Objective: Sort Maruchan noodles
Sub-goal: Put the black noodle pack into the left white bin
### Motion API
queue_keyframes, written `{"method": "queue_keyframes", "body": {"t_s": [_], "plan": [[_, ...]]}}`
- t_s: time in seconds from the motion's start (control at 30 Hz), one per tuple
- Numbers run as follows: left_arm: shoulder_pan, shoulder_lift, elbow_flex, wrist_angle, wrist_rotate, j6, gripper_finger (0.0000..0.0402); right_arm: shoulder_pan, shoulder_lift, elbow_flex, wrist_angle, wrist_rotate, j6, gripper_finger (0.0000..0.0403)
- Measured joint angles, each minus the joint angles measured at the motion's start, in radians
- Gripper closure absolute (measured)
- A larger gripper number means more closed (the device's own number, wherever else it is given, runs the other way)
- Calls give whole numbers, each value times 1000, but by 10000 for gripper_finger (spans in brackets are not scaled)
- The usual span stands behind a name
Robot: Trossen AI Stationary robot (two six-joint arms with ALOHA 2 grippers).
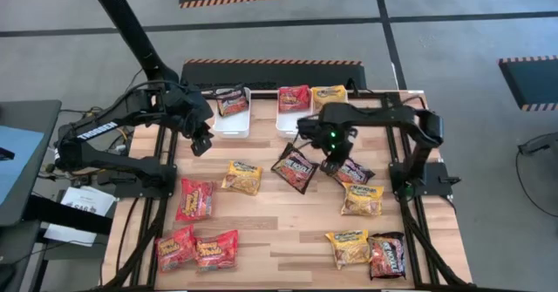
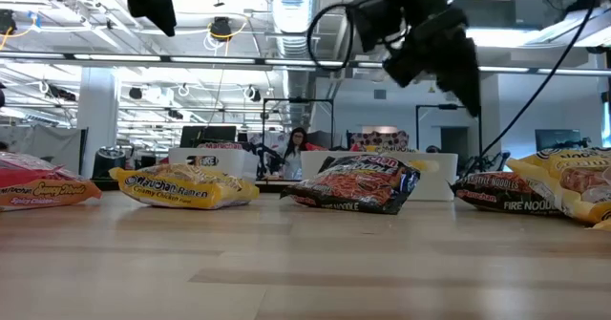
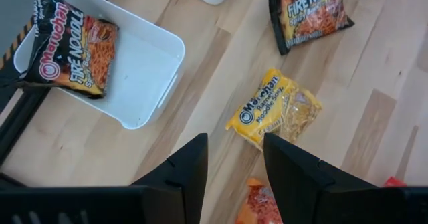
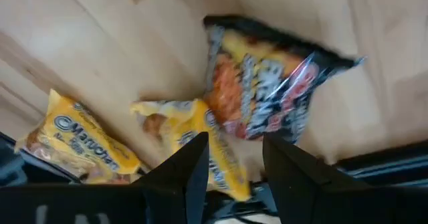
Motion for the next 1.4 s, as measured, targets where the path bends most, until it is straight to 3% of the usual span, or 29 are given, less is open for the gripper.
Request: {"method": "queue_keyframes", "body": {"t_s": [0.2, 0.6, 0.93, 1.13, 1.4], "plan": [[0, 0, 0, -19, 0, 51, 269, 145, -75, -65, -29, -14, 217, 236], [0, 0, 0, -19, 3, 112, 269, 463, -182, -141, -2, -138, 836, 235], [0, 0, 0, -18, 2, 113, 269, 694, -216, -217, 98, -236, 1186, 235], [0, 0, 0, -15, 2, 97, 269, 820, -216, -217, 170, -221, 1404, 235], [0, 0, 0, -15, 1, 77, 269, 982, -216, -242, 313, -106, 1676, 235]]}}
